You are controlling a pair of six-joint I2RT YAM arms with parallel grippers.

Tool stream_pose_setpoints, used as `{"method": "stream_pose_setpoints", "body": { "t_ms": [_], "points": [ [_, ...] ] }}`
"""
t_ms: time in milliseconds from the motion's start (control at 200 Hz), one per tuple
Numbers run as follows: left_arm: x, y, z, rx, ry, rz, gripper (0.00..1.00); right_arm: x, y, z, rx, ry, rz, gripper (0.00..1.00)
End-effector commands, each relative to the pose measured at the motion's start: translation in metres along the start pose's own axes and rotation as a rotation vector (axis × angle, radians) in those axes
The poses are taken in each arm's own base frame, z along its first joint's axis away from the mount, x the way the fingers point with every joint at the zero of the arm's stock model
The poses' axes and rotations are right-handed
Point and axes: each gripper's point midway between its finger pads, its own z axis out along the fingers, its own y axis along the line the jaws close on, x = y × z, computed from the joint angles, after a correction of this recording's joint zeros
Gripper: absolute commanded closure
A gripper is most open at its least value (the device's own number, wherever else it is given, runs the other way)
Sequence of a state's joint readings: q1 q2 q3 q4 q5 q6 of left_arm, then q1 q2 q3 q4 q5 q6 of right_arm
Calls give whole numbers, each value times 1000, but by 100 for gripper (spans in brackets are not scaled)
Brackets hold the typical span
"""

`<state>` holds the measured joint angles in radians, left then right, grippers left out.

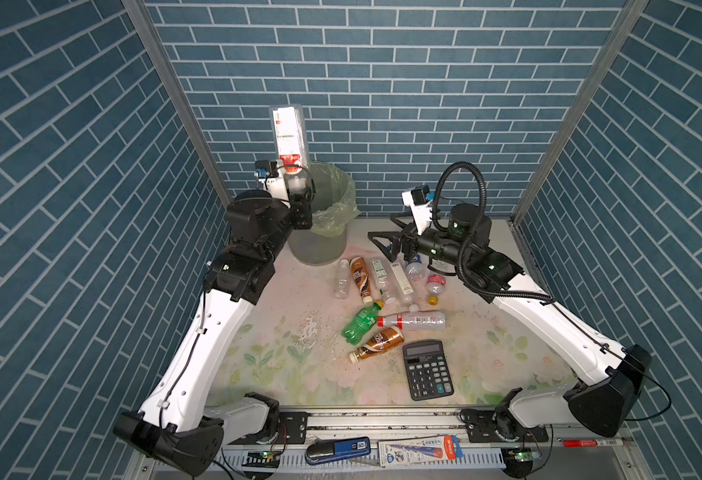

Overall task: Throw the plastic bottles in the bin
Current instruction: 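Raise the red-labelled bottle high above the bin with the left gripper, then open the left gripper to drop the bottle into the bin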

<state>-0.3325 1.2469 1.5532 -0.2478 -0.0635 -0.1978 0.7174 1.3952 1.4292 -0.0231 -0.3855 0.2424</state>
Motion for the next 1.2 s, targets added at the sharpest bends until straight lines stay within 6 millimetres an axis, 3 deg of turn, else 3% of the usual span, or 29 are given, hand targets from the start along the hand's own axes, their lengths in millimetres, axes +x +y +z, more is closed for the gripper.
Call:
{"method": "stream_pose_setpoints", "body": {
  "t_ms": [0, 180, 270, 345, 445, 525, 675, 745, 810, 890, 1090, 1195],
  "points": [
    [-77, -11, -5, 8, -239, 75, 74, -26, 3, -1, 5, -56, -86, 1],
    [-149, -26, -9, 32, -443, 104, 76, -25, -7, -1, 62, -48, -117, 1],
    [-167, -31, 1, 31, -462, 136, 76, -23, -11, 2, 76, -41, -123, 1],
    [-169, -33, 15, 27, -447, 149, 76, -22, -13, 4, 79, -35, -123, 1],
    [-155, -32, 39, 23, -398, 154, 76, -18, -17, 8, 87, -24, -121, 1],
    [-129, -20, 69, 0, -306, 124, 76, -13, -20, 10, 93, -12, -114, 1],
    [-32, 29, 140, -90, 36, -50, 74, -11, -22, 11, 100, -8, -111, 1],
    [10, 43, 153, -135, 191, -87, 61, -11, -23, 10, 103, -9, -111, 1],
    [33, 49, 155, -143, 279, -144, 33, -11, -24, 9, 107, -9, -110, 1],
    [38, 46, 155, -107, 301, -189, 1, -11, -24, 9, 108, -10, -107, 1],
    [8, 36, 140, -67, 223, -195, 1, -9, -25, 12, 107, -13, -87, 1],
    [5, 34, 137, -63, 220, -192, 1, -9, -26, 15, 100, -15, -72, 1]
  ]
}}
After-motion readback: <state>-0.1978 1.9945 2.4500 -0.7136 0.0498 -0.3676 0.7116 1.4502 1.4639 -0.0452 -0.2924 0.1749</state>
